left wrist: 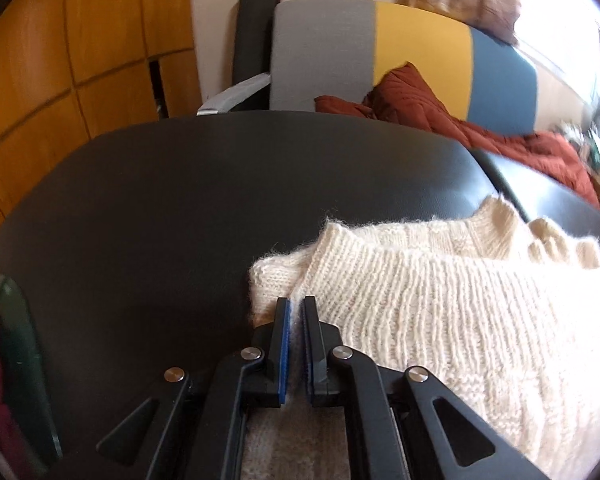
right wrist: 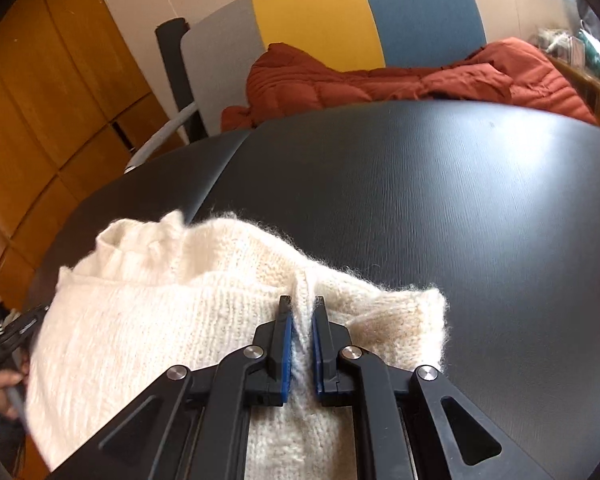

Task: Fold clothes

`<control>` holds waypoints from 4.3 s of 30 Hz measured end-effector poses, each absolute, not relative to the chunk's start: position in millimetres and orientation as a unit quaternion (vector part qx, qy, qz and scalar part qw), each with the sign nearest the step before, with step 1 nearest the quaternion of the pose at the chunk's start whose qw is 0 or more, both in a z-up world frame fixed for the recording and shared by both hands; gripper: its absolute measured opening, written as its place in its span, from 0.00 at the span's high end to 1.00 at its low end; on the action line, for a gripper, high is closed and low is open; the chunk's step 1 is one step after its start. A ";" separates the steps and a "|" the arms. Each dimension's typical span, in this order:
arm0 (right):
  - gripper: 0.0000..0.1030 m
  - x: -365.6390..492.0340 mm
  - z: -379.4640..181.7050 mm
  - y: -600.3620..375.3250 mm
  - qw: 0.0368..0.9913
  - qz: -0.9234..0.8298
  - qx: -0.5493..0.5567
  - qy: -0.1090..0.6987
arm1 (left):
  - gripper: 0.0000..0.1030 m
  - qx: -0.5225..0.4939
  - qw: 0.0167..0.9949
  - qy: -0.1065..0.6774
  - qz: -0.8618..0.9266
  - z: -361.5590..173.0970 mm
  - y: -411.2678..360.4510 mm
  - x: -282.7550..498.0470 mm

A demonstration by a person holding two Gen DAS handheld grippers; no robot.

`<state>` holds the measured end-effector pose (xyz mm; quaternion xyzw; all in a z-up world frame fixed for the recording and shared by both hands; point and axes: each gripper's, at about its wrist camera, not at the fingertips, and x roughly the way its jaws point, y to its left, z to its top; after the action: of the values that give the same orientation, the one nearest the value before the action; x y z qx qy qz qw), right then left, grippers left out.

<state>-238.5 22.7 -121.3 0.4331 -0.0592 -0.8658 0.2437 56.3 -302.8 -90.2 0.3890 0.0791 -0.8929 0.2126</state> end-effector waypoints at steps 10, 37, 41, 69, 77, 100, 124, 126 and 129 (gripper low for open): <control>0.58 -175.8 -91.7 86.8 0.293 -0.858 0.389 -0.162 | 0.81 0.351 0.246 0.140 -0.893 -55.9 -318.3 70.2; 0.90 -58.7 -130.5 102.6 0.398 -0.777 0.482 0.078 | 0.77 0.401 -0.095 0.029 -0.911 -69.6 -74.3 47.0; 0.86 -65.7 -112.3 109.1 0.389 -0.790 0.473 0.041 | 0.77 0.395 -0.105 0.058 -0.911 -58.2 -93.0 54.8; 0.50 -162.5 -96.2 -39.6 0.344 -0.846 0.406 0.048 | 0.93 0.393 -0.026 0.056 -0.918 -66.4 -225.3 21.3; 0.94 -149.1 -87.6 -56.5 0.319 -0.869 0.362 0.112 | 0.96 0.317 0.002 0.041 -0.947 -32.5 -211.4 29.6; 0.81 -191.4 -117.9 -40.0 0.290 -0.878 0.381 0.006 | 0.90 0.398 0.053 0.104 -0.910 -84.3 -230.4 -23.0; 0.76 -184.8 -116.0 -43.6 0.283 -0.883 0.372 0.029 | 0.66 0.359 0.107 0.145 -0.916 -81.7 -248.0 98.7; 0.75 -179.0 -115.2 -45.7 0.278 -0.886 0.367 0.045 | 0.66 0.351 0.103 0.148 -0.919 -85.7 -248.3 108.7; 0.75 -171.3 -114.6 -49.1 0.272 -0.890 0.358 0.068 | 0.66 0.351 0.105 0.157 -0.917 -86.8 -248.2 114.3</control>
<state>-171.3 -49.1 -114.6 0.3584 0.0677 -0.8904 0.2724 114.3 -248.2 -86.8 0.3510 0.1568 -0.9171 0.1052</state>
